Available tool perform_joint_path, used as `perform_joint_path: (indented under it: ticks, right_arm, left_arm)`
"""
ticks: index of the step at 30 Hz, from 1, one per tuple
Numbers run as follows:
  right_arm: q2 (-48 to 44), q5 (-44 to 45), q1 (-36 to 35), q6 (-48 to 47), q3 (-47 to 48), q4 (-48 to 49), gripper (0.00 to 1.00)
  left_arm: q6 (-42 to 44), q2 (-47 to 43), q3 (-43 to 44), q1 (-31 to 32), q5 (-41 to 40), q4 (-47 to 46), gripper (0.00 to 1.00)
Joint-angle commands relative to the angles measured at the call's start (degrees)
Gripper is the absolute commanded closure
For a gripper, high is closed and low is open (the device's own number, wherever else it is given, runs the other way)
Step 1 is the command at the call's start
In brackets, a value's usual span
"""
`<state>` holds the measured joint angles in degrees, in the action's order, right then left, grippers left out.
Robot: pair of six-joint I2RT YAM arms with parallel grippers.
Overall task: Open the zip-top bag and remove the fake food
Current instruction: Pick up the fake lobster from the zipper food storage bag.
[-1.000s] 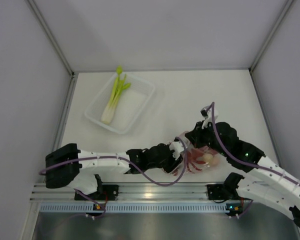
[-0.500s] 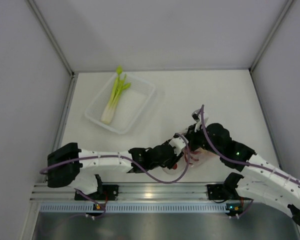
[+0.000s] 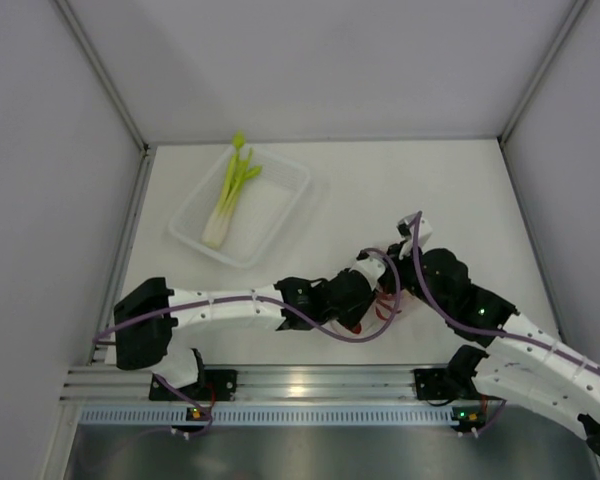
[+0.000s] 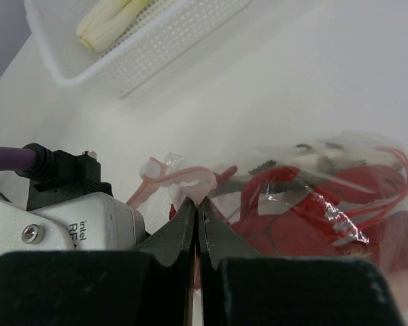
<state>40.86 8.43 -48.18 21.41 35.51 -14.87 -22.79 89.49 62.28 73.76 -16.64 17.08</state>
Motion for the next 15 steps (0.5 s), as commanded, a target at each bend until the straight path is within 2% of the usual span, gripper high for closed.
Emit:
perform_joint_path:
  ticks: [1,10,15]
  right_arm:
    - [1.6,-7.6,-2.5,-2.0,-1.8,5.7,1.0]
    - [2.7,-6.3,-4.0,-3.6,-2.5,6.1,1.0]
    - [1.8,1.3,-3.9,-6.2,-2.1,1.7,1.0]
  left_arm:
    - [-3.6,1.0,5.7,-0.4,4.9,-3.4,1.0]
    - [-6.7,1.7,3.7,-0.5,3.5,-3.4,1.0]
    - [-6.4,1.6,1.0,-0.4,8.9,-3.3,1.0]
